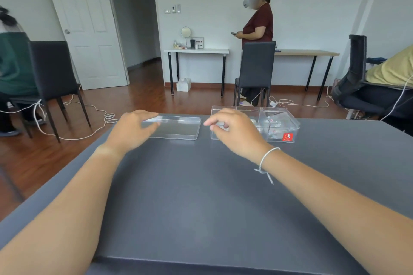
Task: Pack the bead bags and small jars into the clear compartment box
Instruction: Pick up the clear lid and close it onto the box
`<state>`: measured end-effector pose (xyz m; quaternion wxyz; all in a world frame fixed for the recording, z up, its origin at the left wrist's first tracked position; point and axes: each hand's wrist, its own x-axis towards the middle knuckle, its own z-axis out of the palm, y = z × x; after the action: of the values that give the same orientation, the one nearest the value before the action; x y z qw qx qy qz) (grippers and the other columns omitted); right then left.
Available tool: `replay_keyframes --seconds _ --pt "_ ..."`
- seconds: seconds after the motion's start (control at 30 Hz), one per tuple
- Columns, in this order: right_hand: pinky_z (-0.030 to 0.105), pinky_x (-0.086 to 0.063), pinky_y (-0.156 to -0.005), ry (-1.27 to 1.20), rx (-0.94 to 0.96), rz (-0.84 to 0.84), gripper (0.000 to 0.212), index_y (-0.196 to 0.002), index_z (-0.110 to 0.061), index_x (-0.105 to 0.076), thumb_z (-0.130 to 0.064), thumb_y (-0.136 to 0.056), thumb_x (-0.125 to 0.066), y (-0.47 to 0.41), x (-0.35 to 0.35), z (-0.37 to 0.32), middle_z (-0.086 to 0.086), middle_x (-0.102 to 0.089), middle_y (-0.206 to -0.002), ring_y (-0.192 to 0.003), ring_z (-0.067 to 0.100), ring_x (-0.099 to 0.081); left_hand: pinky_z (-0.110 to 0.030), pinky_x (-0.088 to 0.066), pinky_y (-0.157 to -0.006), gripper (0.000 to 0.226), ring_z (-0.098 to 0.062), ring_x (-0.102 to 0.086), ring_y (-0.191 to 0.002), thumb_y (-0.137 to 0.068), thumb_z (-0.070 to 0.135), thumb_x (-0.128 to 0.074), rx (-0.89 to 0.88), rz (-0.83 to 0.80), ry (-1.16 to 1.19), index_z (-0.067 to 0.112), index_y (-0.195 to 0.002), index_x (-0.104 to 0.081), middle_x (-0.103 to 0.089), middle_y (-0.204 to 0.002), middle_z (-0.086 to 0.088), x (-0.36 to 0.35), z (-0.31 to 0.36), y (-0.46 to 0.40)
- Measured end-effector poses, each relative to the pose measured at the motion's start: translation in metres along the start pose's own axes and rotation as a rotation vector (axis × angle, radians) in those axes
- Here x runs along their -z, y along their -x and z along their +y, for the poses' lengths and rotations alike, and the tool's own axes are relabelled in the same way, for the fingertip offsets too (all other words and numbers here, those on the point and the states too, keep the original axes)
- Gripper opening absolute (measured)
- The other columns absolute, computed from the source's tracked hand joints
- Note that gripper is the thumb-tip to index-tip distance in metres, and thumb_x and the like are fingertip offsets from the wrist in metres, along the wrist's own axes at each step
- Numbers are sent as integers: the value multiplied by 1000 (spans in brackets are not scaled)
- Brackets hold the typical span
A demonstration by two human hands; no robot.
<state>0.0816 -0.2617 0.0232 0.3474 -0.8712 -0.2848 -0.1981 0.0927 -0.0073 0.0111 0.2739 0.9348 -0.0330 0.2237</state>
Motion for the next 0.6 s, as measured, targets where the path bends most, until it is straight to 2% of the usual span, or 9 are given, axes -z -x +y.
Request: replay_keyframes --seconds 0.07,0.17,0.3,0.47,0.6 --pt "19 -31 -74 25 19 -67 20 -99 -22 -68 -16 -87 -53 0 -19 -10 -10 -57 -95 -79 5 -38 -26 -31 -103 31 -24 -51 -119 -83 22 -60 6 15 -65 13 -113 -64 -59 -126 -9 13 -17 7" --pt "30 -42 -86 70 -15 -156 26 -111 -23 -63 -19 -88 -51 -4 -40 -18 -3 -58 -117 -95 15 -47 -40 -36 -105 29 -28 -52 -119 -82 18 -60 6 -25 -150 13 -111 -65 -61 -125 -11 25 -41 14" --pt "42 -43 -96 169 -105 -228 33 -122 -23 -55 -21 -90 -47 -12 -57 -21 0 -50 -132 -116 23 -48 -43 -37 -102 29 -30 -48 -120 -82 17 -58 35 -59 -187 17 -111 -65 -61 -125 -7 28 -53 18" --pt "40 -44 -95 245 -169 -237 34 -121 -18 -56 -14 -90 -43 -19 -68 -18 5 -55 -126 -117 26 -48 -43 -36 -103 29 -31 -46 -120 -85 19 -56 52 -96 -200 19 -113 -64 -61 -125 -4 23 -52 14" --pt "32 -43 -85 243 -184 -212 35 -111 -13 -62 -1 -88 -38 -22 -72 -18 9 -58 -116 -108 27 -51 -44 -40 -98 24 -32 -49 -112 -82 16 -59 99 -32 -144 19 -104 -68 -65 -116 -7 24 -51 15"
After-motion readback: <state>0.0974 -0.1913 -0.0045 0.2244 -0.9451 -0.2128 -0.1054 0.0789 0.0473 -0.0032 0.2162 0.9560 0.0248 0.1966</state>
